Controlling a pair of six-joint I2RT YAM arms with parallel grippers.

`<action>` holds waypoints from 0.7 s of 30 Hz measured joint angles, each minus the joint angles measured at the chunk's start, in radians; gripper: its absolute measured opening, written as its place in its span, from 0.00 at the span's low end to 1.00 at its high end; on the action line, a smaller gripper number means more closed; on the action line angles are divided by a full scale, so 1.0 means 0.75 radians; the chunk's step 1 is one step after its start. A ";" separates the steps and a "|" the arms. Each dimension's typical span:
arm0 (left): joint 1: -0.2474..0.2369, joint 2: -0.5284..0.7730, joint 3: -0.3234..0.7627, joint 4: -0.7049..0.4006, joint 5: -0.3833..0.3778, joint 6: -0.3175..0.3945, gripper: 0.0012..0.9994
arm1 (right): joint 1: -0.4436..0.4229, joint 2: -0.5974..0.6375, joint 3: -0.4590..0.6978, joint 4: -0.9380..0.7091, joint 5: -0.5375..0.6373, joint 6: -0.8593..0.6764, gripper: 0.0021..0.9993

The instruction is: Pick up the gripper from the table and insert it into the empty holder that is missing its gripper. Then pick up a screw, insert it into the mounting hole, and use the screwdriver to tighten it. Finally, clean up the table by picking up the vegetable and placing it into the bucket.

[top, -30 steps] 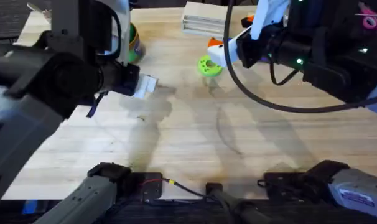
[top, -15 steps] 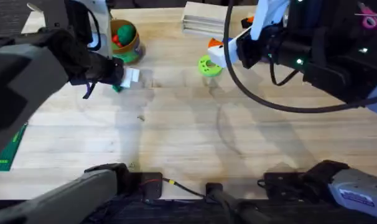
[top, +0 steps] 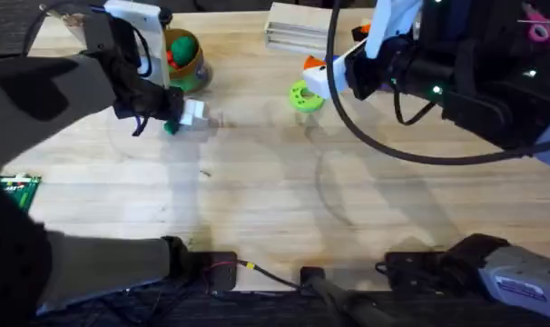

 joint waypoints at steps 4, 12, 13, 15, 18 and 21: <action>0.000 0.089 0.000 0.012 0.021 0.005 0.99 | 0.000 0.000 0.000 0.016 0.000 0.000 0.99; 0.000 0.121 0.010 0.047 0.079 0.007 0.93 | 0.000 0.000 0.000 0.034 0.000 -0.001 1.00; 0.000 0.121 0.010 0.044 0.085 0.007 0.89 | 0.000 0.000 0.000 0.034 0.000 -0.001 0.99; -0.002 0.121 0.010 0.036 0.097 0.007 0.75 | 0.000 0.000 0.000 0.034 0.000 -0.001 1.00; -0.002 0.121 0.010 0.034 0.104 0.012 0.44 | 0.000 0.000 0.000 0.034 0.000 0.000 0.99; -0.002 0.121 0.014 0.032 0.109 0.013 0.16 | 0.000 0.000 0.000 0.034 0.000 0.000 0.99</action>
